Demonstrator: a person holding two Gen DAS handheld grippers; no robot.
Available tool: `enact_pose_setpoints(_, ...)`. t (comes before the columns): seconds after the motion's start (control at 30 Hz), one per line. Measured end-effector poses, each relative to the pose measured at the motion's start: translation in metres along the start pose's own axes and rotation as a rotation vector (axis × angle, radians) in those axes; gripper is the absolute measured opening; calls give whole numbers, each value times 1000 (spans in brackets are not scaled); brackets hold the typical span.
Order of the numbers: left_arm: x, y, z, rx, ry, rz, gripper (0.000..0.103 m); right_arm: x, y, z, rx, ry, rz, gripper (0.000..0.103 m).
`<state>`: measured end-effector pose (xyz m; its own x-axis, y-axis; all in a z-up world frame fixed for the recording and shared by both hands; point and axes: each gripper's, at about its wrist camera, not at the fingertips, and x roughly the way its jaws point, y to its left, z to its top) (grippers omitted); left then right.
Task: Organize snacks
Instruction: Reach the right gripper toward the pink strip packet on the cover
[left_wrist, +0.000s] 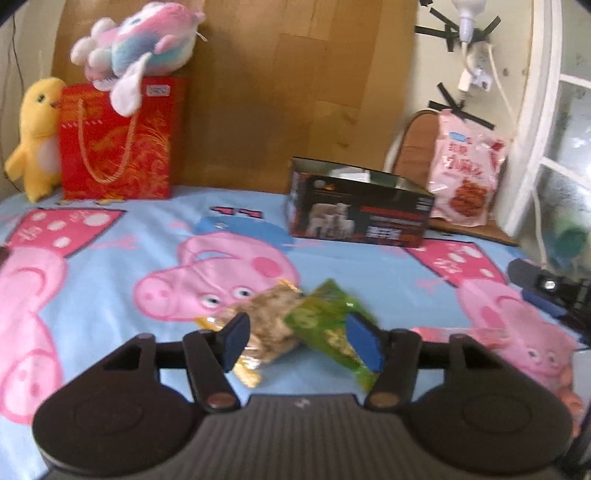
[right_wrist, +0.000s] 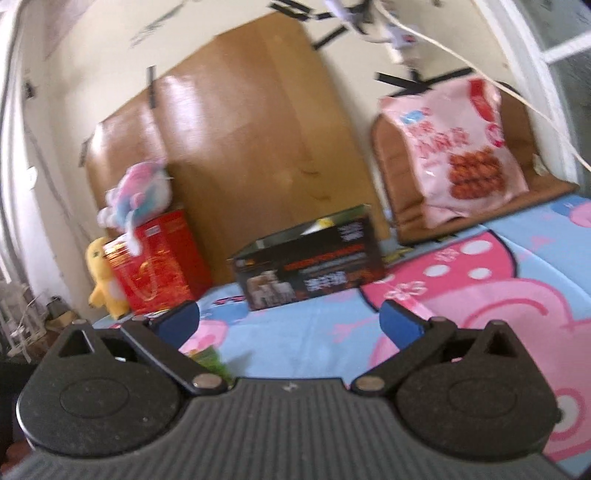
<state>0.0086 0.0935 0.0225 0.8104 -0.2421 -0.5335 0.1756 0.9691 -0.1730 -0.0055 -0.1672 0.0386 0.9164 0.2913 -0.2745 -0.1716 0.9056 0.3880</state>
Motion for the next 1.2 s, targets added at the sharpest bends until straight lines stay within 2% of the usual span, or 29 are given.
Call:
enact_pose_setpoints(0.2, 5, -4, -6, -43, -26, -38, 64, 3, -29, -6, 103, 43, -92, 103)
enact_pose_setpoints(0.3, 7, -9, -9, -47, -36, -49, 64, 11, -39, -8, 148, 84, -100, 103)
enact_pose_setpoints(0.5, 16, -30, -11, 10, -1, -98, 63, 15, -35, -7, 120, 126, -55, 103)
enact_pose_setpoints(0.6, 20, -35, -13, 6, 26, -142, 63, 18, -35, -7, 117, 174, -28, 103)
enact_pose_setpoints(0.63, 21, -36, -14, 4, 35, -156, 63, 20, -35, -7, 118, 197, -19, 99)
enact_pose_setpoints(0.7, 22, -38, -15, 5, 46, -164, 63, 24, -35, -7, 113, 239, -6, 98)
enact_pose_setpoints(0.9, 24, -33, -14, -21, 59, -189, 63, 27, -22, -9, 21, 295, 36, 95)
enact_pose_setpoints(0.97, 26, -31, -12, -33, 73, -210, 63, 25, -20, -11, 9, 305, 51, 92)
enact_pose_setpoints(1.2, 41, -42, -1, -17, 103, -280, 63, 22, -16, -12, -31, 322, 73, 91)
